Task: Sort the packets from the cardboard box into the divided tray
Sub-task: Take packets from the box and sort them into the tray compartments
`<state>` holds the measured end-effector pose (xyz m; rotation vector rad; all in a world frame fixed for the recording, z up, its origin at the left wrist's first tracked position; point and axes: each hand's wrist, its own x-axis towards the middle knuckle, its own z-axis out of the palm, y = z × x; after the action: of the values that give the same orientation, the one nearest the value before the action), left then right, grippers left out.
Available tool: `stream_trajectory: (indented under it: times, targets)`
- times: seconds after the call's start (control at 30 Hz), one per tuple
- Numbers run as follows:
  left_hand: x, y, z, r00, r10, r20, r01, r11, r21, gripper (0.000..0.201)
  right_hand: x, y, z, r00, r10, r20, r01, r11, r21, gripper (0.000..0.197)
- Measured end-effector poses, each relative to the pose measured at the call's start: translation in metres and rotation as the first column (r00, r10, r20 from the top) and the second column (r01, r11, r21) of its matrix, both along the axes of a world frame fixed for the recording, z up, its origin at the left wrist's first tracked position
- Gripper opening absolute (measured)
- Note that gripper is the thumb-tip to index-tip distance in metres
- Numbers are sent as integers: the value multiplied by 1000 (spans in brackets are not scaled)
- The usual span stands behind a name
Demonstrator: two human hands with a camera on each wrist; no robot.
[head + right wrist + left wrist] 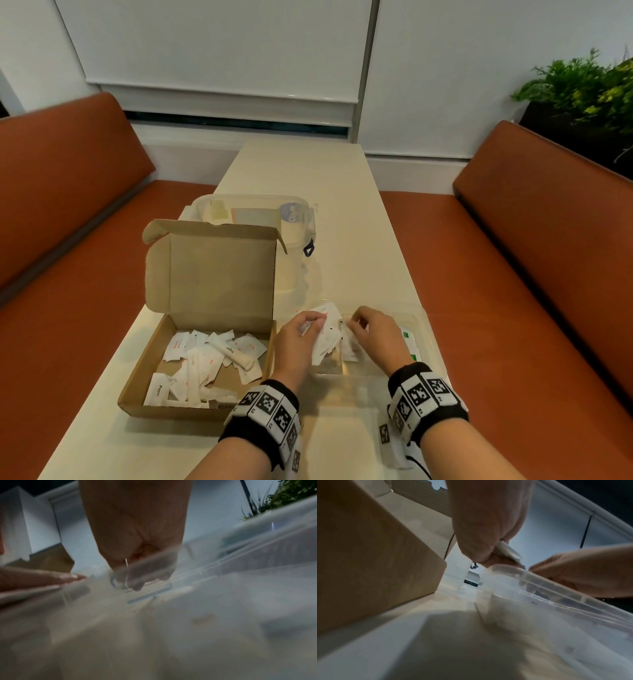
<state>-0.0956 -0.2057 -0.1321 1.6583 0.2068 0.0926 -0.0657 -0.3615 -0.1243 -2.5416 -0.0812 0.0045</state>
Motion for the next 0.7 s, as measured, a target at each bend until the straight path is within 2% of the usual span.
stream_trajectory:
  times: [0.1,0.17,0.3,0.47,0.53,0.63,0.7]
  targets:
    - [-3,2,5,997,-69,21,68,997,28,12,6,6,13,998,-69,13,63,962,265,20]
    - [-4,2,9,994,-108,28,107,994,25,20,9,8,19,999,-35,-31,44,941,334,22]
    - [-6,-1,12,991,-131,35,128,989,74,33,10,8,22,995,27,-93,12,921,390,18]
    - [-4,-2,11,999,-33,16,32,997,71,18,4,3,25,998,-35,-43,51,882,468,16]
    - [-3,-1,11,1000,-27,1,26,998,64,19,2,0,33,998,14,-56,16,868,497,20]
    - [-3,-2,12,997,-69,-19,71,992,100,15,3,-1,45,990,109,-90,-63,910,410,20]
    - [-4,-5,12,995,-99,-23,102,987,124,14,4,2,48,991,106,-85,-67,925,375,23]
